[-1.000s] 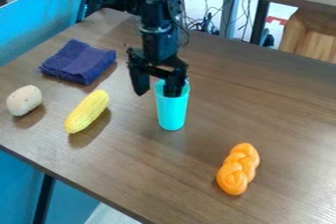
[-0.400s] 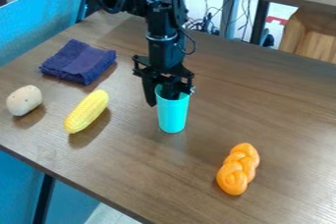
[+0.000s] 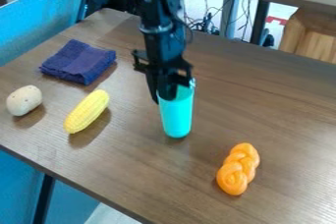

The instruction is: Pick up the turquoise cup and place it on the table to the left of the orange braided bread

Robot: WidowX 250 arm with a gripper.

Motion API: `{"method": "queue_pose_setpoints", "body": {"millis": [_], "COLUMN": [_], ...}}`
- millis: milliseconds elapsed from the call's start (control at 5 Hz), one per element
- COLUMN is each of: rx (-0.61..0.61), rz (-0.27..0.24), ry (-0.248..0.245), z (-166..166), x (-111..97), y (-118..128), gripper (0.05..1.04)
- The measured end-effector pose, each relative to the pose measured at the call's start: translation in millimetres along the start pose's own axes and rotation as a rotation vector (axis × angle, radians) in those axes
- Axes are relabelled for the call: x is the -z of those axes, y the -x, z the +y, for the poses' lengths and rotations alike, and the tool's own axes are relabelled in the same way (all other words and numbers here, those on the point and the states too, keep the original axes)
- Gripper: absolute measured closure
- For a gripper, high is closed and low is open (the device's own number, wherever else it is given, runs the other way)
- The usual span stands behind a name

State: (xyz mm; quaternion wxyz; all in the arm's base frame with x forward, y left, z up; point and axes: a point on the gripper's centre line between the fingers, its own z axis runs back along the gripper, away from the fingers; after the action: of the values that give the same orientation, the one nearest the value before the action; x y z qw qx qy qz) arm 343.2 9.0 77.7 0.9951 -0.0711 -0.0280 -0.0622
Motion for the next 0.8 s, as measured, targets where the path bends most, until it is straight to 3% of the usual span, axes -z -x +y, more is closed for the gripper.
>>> {"method": "queue_pose_setpoints", "body": {"millis": [200,400,600,800], "rx": [0.004,0.044,0.097,0.133], "rz": [-0.015,-0.005,0.040,0.101], "ry": [0.001,0.015,-0.051,-0.082], "z": [0.8,-9.7,-19.9,-25.7], "x": [-17.8,-31.2,-29.6,-11.7], "y": [17.1,53.1,90.5,106.5], "gripper": [0.987,0.987,0.987,0.987]}}
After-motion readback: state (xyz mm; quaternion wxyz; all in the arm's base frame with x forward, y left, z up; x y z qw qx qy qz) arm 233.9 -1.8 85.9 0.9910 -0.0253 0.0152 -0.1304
